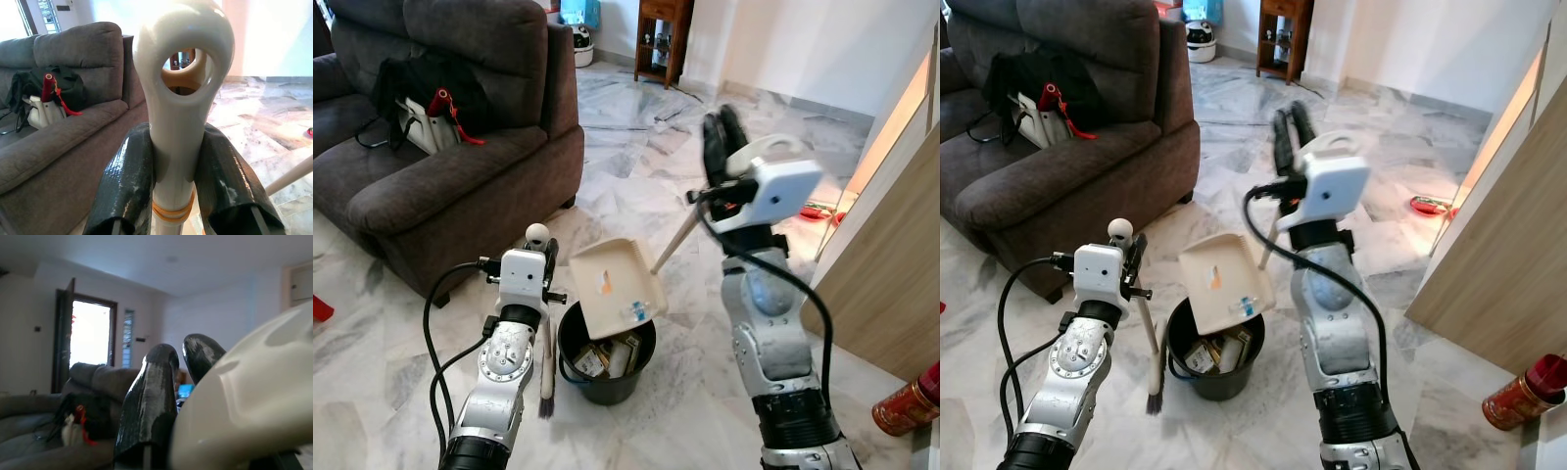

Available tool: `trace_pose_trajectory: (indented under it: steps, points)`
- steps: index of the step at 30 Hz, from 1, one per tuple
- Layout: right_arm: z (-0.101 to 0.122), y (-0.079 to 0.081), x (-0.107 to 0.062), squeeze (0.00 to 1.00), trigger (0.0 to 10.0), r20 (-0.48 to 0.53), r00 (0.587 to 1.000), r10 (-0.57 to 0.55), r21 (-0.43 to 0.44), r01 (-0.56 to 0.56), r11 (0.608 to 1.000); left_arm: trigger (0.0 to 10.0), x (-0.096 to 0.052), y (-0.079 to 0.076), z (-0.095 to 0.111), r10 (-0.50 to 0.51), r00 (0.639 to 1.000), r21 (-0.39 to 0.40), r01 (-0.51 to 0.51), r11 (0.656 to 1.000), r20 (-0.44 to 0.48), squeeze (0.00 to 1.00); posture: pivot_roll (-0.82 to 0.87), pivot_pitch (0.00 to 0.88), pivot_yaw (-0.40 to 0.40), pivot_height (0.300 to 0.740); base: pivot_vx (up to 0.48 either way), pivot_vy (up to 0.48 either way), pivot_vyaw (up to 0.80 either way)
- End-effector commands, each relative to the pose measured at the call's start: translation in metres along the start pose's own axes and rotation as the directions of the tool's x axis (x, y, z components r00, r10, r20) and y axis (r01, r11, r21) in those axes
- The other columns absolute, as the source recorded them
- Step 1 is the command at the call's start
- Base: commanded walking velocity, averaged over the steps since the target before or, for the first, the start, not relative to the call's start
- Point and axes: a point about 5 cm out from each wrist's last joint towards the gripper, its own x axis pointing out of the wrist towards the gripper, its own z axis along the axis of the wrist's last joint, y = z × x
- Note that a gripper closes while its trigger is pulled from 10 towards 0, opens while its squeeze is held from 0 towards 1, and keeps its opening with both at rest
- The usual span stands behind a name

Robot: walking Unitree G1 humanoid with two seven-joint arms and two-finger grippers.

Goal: Sweep floor

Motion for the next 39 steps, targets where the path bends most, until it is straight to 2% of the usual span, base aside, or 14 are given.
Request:
trace_pose_trajectory:
  steps: [1,14,23,39]
  points:
    - [0.035,0.005,0.005,0.00,10.0,0.190,0.981,0.045,-0.035,-0.039,0.999,10.0,0.005,0.001,0.014,-0.002,0.997,0.003,0.002,1.000,0.074,0.00,0.08,0.000,-0.021,0.740,0.000,0.000,0.00]
    - [0.038,0.019,0.000,0.00,10.0,0.215,0.969,0.125,-0.125,-0.100,0.987,10.0,0.005,0.000,0.014,-0.007,0.997,0.000,0.007,1.000,0.075,0.00,0.08,0.000,-0.021,0.740,0.000,0.000,0.00]
    - [0.038,0.029,-0.005,0.00,10.0,0.220,0.964,0.149,-0.135,-0.121,0.983,10.0,0.004,0.000,0.014,-0.010,0.997,0.000,0.010,1.000,0.076,0.00,0.08,0.000,-0.017,0.740,0.000,0.000,0.00]
    - [0.036,0.040,-0.007,0.00,10.0,0.212,0.950,0.231,-0.216,-0.186,0.959,10.0,0.006,-0.001,0.015,-0.013,0.997,-0.001,0.013,1.000,0.080,0.00,0.08,0.000,-0.020,0.740,0.000,0.000,0.00]
